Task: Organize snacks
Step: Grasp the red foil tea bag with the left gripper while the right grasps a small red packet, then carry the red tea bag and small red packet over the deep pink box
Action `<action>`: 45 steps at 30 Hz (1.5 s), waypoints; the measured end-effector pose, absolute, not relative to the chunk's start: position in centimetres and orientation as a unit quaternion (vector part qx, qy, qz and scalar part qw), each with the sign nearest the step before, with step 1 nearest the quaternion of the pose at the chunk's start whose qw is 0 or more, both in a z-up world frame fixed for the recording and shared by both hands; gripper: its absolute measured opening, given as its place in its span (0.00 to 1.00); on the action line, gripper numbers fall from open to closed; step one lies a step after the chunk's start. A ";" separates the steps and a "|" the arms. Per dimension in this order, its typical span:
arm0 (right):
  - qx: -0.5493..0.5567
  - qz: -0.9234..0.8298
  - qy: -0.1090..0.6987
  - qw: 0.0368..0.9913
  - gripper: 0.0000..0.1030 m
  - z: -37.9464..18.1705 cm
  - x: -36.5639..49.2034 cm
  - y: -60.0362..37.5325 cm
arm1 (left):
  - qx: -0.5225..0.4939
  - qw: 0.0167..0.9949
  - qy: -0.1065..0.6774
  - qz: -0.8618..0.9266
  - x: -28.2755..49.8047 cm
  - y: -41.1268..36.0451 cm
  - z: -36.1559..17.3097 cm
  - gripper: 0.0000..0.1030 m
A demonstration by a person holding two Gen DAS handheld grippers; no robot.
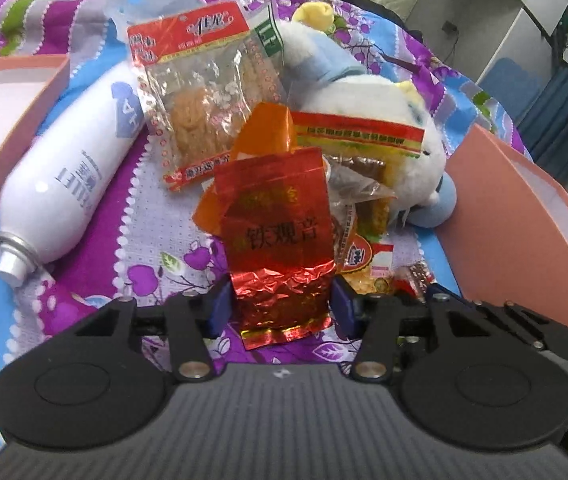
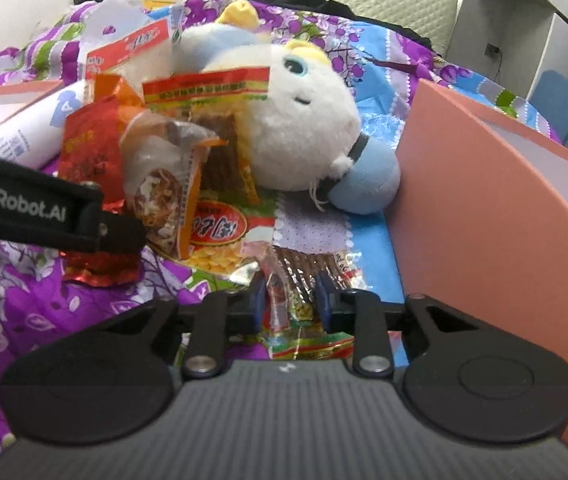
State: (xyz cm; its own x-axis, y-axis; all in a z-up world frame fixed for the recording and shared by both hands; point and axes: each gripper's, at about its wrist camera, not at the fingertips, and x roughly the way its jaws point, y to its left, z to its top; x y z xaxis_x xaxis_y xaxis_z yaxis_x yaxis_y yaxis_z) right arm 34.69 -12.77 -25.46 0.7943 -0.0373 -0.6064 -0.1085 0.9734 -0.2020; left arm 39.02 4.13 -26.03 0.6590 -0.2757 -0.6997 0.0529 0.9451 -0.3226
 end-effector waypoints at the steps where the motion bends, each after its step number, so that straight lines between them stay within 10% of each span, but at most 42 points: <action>1: -0.113 0.018 0.317 0.942 0.20 -25.1 34.4 -12.8 | -0.136 0.902 0.400 -0.091 38.8 4.2 -25.7 0.55; 45: 0.036 0.106 0.330 0.937 0.09 -14.0 14.8 -16.6 | -0.106 0.893 0.432 -0.071 15.8 2.7 -15.6 0.55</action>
